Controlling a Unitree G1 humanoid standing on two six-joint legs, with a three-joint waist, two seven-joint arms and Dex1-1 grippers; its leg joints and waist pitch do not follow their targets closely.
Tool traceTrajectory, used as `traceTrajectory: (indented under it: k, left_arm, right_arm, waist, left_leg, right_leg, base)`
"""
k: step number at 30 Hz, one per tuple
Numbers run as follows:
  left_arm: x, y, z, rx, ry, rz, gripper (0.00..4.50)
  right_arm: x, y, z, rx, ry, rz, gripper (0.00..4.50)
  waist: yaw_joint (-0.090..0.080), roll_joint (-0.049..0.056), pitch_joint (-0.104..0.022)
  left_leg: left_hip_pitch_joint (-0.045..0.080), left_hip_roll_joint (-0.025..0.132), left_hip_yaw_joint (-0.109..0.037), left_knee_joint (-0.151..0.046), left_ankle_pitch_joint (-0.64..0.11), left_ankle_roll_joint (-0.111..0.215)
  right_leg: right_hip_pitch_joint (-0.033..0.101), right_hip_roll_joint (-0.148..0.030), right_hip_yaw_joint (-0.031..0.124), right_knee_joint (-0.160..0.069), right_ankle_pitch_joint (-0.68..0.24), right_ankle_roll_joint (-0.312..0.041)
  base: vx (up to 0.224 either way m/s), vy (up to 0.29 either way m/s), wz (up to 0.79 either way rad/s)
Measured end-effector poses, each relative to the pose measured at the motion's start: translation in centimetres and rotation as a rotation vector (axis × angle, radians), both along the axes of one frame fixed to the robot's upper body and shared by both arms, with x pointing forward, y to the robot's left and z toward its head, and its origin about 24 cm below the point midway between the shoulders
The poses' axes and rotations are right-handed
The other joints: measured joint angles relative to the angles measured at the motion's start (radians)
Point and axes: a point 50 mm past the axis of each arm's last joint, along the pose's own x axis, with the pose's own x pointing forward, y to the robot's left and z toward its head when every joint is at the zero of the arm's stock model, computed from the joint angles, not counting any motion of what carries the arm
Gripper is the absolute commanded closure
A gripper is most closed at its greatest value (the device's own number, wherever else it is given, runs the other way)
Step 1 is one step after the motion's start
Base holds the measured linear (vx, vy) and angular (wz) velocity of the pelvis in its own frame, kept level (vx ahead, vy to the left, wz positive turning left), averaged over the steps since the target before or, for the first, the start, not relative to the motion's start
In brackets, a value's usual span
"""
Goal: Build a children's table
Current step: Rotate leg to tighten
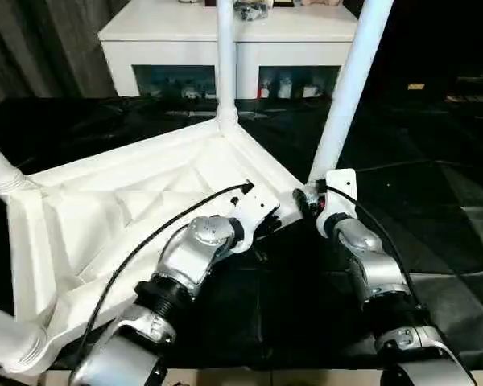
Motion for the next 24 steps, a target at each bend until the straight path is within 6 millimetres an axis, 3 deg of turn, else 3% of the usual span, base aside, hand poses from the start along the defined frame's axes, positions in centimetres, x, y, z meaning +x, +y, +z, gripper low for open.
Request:
traceTrajectory:
  k: [2,6,11,15,24]
  left_arm:
    - [0.1,0.4,0.1,0.011,-0.004,-0.003,4.5]
    - [-0.3,1.4,0.4,0.027,-0.019,-0.091,4.5]
    - [-1.3,4.0,0.8,0.055,0.025,-0.241,4.5]
    - [-2.0,5.6,1.2,0.099,0.087,-0.364,4.5]
    - [-2.4,6.6,1.5,0.136,0.151,-0.429,4.5]
  right_arm:
    - [-0.1,0.0,0.2,-0.006,-0.008,0.021,0.58]
    - [-0.8,-1.8,0.8,-0.08,-0.015,0.167,0.32]
    - [-3.7,-5.5,2.4,-0.178,0.024,0.516,0.32]
    - [-5.2,-7.2,2.6,-0.199,0.081,0.663,0.32]
    - [-5.2,-6.3,2.9,-0.192,0.09,0.768,0.32]
  waist:
    - [-0.005,0.0,0.0]
    - [-0.006,-0.001,0.001]
    - [0.01,-0.001,0.001]
    - [0.021,0.001,0.001]
    - [0.016,0.001,0.001]
  left_leg:
    - [-0.001,0.0,0.0,0.0,0.0,0.0]
    - [-0.004,0.001,0.0,-0.001,0.0,0.0]
    - [-0.004,0.003,0.0,-0.003,0.0,0.01]
    - [-0.002,0.004,0.001,-0.003,-0.003,0.004]
    - [0.002,0.002,0.001,-0.002,-0.003,0.004]
  right_leg:
    - [-0.001,0.0,0.0,0.0,0.004,-0.005]
    - [-0.003,0.0,-0.001,0.0,0.004,-0.005]
    - [-0.004,0.002,-0.003,0.0,0.0,-0.001]
    - [-0.003,0.002,-0.003,0.001,0.0,-0.001]
    - [0.001,0.002,0.0,0.001,0.001,-0.002]
  base:
    - [0.0,0.0,0.0]
    - [0.0,0.0,0.0]
    - [0.021,0.0,0.01]
    - [0.0,0.0,0.0]
    - [0.0,0.0,0.0]
